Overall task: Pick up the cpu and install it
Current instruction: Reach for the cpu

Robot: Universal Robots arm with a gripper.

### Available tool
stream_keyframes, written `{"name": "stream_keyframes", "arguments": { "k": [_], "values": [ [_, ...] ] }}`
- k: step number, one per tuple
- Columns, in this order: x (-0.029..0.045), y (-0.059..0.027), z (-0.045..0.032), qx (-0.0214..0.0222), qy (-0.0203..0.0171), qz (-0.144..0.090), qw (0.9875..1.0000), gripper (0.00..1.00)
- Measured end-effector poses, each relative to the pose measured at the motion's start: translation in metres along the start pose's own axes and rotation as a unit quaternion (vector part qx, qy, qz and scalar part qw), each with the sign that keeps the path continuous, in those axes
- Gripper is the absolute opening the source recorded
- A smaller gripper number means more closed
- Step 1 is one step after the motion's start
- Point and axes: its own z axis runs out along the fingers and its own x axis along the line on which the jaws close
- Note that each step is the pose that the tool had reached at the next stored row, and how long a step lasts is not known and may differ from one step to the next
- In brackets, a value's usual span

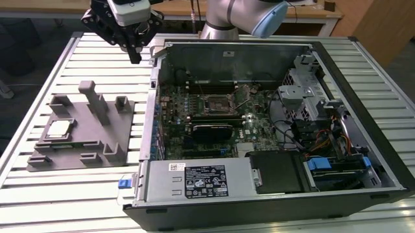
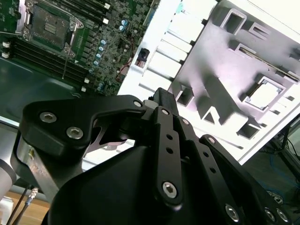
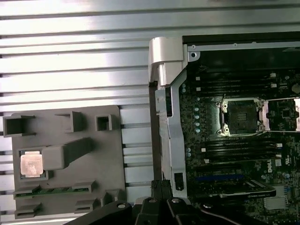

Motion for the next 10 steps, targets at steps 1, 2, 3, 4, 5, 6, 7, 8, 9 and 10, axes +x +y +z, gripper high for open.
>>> {"name": "stream_keyframes", "arguments": {
  "k": [1, 2, 3, 4, 5, 6, 7, 8, 9, 10],
  "values": [
    [0.001, -0.0001, 0.0, 0.0, 0.0, 0.0, 1.0, 0.11],
    [0.002, -0.0001, 0.0, 0.0, 0.0, 0.0, 1.0, 0.11],
    [0.0029, -0.0002, 0.0, 0.0, 0.0, 0.0, 1.0, 0.11],
    [0.0039, -0.0003, -0.0001, 0.0, 0.0, 0.0, 1.0, 0.11],
    [0.0048, -0.0004, -0.0001, 0.0, 0.0, 0.0, 1.0, 0.11],
    [0.0058, -0.0004, 0.0, 0.0, 0.0, 0.0, 1.0, 0.11],
    [0.0067, -0.0005, -0.0001, 0.0, 0.0, 0.0, 1.0, 0.11],
    [0.0077, -0.0006, 0.0, 0.0, 0.0, 0.0, 1.0, 0.11],
    [0.0086, -0.0007, -0.0001, 0.0, 0.0, 0.0, 1.0, 0.11],
    [0.0095, -0.0007, 0.0, 0.0, 0.0, 0.0, 1.0, 0.11]
  ]
}}
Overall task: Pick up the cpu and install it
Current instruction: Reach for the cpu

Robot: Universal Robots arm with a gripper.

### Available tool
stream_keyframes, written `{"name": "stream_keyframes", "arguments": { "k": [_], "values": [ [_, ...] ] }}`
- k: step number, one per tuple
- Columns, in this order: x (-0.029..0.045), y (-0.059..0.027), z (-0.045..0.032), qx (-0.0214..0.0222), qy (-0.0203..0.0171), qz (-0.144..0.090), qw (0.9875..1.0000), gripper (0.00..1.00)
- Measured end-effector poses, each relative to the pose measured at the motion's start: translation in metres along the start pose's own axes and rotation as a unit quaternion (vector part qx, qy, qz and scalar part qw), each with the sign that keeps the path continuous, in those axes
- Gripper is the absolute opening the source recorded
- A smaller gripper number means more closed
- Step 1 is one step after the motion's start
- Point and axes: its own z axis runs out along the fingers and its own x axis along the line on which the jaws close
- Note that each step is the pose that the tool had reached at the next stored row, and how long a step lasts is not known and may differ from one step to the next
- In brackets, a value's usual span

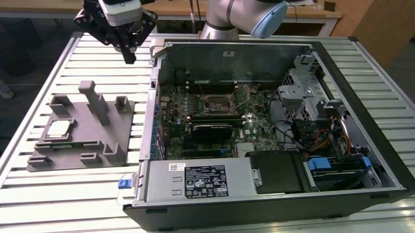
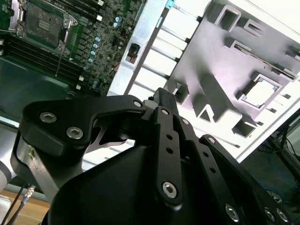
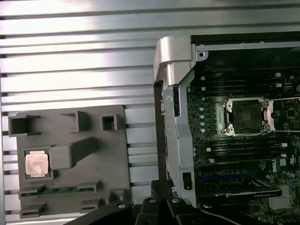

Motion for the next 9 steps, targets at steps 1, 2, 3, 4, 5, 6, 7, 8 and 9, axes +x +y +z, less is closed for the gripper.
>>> {"name": "stream_keyframes", "arguments": {
  "k": [1, 2, 3, 4, 5, 6, 7, 8, 9],
  "values": [
    [0.0009, -0.0001, 0.0, 0.0, 0.0, 0.0, 1.0, 0.11],
    [0.0018, -0.0001, 0.0, 0.0, 0.0, 0.0, 1.0, 0.11],
    [0.0028, -0.0002, 0.0, 0.0, 0.0, 0.0, 1.0, 0.11],
    [0.0038, -0.0003, 0.0, 0.0, 0.0, 0.0, 1.0, 0.11],
    [0.0048, -0.0004, 0.0, 0.0, 0.0, 0.0, 1.0, 0.11],
    [0.0058, -0.0004, 0.0, 0.0, 0.0, 0.0, 1.0, 0.11],
    [0.0069, -0.0005, 0.0, 0.0, 0.0, 0.0, 1.0, 0.11],
    [0.008, -0.0006, 0.0, 0.0, 0.0, 0.0, 1.0, 0.11],
    [0.009, -0.0007, 0.0, 0.0, 0.0, 0.0, 1.0, 0.11]
  ]
}}
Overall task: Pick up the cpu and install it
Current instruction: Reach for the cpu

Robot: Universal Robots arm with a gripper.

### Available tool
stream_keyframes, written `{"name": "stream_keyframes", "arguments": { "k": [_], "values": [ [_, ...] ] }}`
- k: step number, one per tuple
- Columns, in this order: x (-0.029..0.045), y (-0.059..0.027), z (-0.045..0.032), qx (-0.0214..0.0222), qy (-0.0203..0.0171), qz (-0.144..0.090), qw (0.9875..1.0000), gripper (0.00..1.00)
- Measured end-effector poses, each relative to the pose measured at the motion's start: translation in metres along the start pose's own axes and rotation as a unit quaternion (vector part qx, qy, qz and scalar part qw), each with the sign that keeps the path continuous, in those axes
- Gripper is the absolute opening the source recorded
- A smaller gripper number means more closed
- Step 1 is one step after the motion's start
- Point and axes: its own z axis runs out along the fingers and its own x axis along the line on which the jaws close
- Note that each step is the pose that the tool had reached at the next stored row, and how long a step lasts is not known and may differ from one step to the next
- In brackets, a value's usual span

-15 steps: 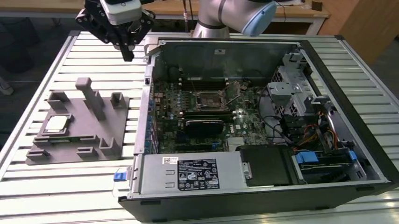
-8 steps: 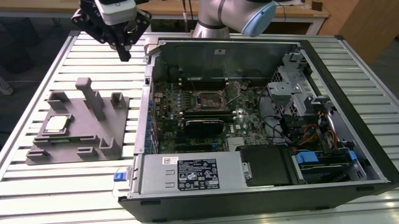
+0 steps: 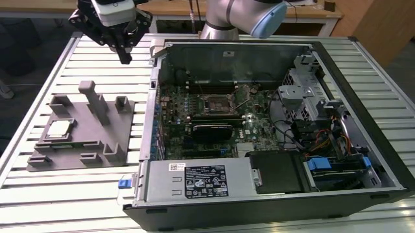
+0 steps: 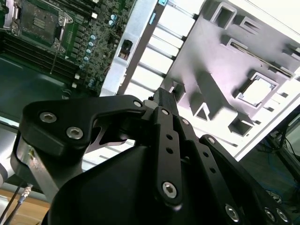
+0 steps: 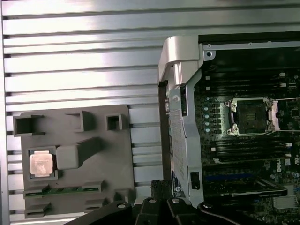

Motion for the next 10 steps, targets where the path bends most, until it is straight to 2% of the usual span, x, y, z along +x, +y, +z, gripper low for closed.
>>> {"name": "stream_keyframes", "arguments": {
  "k": [10],
  "values": [
    [0.0104, -0.0008, 0.0001, 0.0, 0.0, 0.0, 1.0, 0.11]
  ]
}}
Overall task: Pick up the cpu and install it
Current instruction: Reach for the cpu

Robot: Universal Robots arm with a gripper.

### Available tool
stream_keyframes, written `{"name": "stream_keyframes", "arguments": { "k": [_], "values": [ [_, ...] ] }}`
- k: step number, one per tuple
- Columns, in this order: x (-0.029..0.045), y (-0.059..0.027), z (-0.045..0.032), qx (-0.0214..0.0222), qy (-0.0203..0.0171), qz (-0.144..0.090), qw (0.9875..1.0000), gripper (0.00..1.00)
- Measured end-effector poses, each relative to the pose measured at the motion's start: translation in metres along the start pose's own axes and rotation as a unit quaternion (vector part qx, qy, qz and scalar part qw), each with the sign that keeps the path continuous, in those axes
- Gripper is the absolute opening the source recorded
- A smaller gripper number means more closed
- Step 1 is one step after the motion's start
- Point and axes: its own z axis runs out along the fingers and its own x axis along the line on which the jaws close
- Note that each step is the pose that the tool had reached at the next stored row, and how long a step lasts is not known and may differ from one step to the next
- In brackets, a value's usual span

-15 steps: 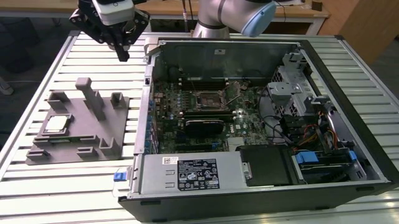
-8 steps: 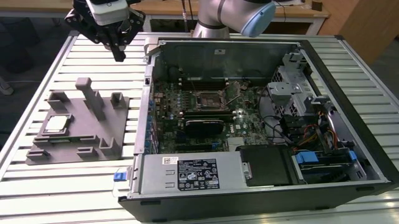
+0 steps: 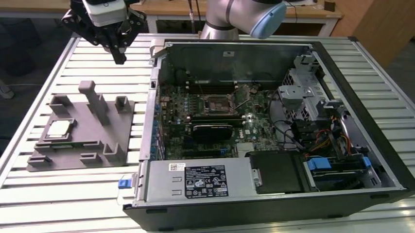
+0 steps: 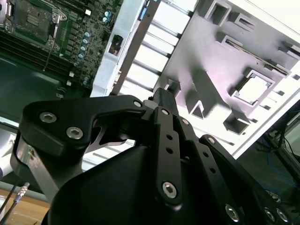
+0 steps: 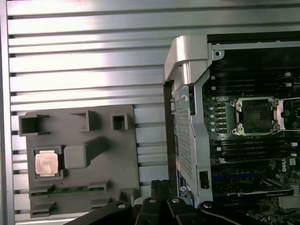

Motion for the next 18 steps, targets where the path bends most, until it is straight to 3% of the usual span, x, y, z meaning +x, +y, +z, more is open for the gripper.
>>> {"name": "stream_keyframes", "arguments": {
  "k": [18],
  "values": [
    [0.0178, -0.0014, 0.0002, 0.0, 0.0, 0.0, 1.0, 0.11]
  ]
}}
